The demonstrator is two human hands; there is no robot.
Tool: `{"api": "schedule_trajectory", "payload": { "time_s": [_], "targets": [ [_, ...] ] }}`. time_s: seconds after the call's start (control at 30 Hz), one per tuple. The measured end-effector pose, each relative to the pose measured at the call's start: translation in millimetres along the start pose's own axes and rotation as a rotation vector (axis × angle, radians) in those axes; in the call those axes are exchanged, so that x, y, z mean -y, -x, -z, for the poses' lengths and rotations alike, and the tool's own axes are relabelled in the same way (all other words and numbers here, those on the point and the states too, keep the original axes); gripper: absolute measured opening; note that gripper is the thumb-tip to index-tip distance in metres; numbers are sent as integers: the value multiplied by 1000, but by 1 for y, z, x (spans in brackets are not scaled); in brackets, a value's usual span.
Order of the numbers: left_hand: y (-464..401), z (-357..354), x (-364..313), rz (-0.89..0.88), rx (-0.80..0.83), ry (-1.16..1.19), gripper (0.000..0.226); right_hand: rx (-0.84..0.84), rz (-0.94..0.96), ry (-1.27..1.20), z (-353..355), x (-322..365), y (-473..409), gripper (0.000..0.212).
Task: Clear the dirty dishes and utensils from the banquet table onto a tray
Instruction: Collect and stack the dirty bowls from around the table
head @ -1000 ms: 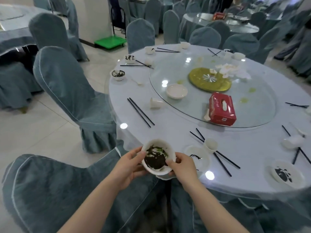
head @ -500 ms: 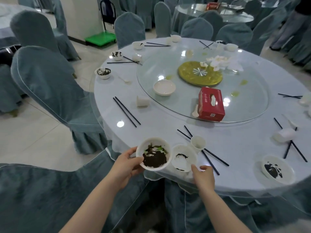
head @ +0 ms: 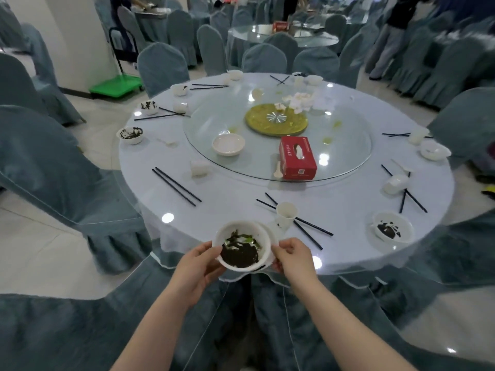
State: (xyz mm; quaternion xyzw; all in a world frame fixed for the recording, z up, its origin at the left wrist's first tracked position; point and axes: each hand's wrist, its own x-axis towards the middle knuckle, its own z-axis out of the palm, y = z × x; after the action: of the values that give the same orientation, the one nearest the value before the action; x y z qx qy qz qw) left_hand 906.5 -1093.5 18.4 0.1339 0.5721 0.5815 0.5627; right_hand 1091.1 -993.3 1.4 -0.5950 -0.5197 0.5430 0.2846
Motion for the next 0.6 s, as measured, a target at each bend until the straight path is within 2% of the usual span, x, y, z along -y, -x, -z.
{"api": "schedule_trajectory", "payload": {
  "time_s": [0.17,0.27,0.37,0.5,0.6],
  "targets": [
    [32,-7,18,-44,69,-34,10,-2,-2,-126,12,-11,62,6],
    [49,-15,30,-52,111,-10,14,-31,6,-186,25,-17,88,7],
    [63,-27,40,-34,153,35,28,-75,-7,-279,44,-22,106,7],
    [77,-47,47,78,291,-101,28,-88,-11,-367,68,-25,119,8],
    [78,-60,47,72,318,-93,23,-91,-13,-406,82,-26,122,10]
  ]
}}
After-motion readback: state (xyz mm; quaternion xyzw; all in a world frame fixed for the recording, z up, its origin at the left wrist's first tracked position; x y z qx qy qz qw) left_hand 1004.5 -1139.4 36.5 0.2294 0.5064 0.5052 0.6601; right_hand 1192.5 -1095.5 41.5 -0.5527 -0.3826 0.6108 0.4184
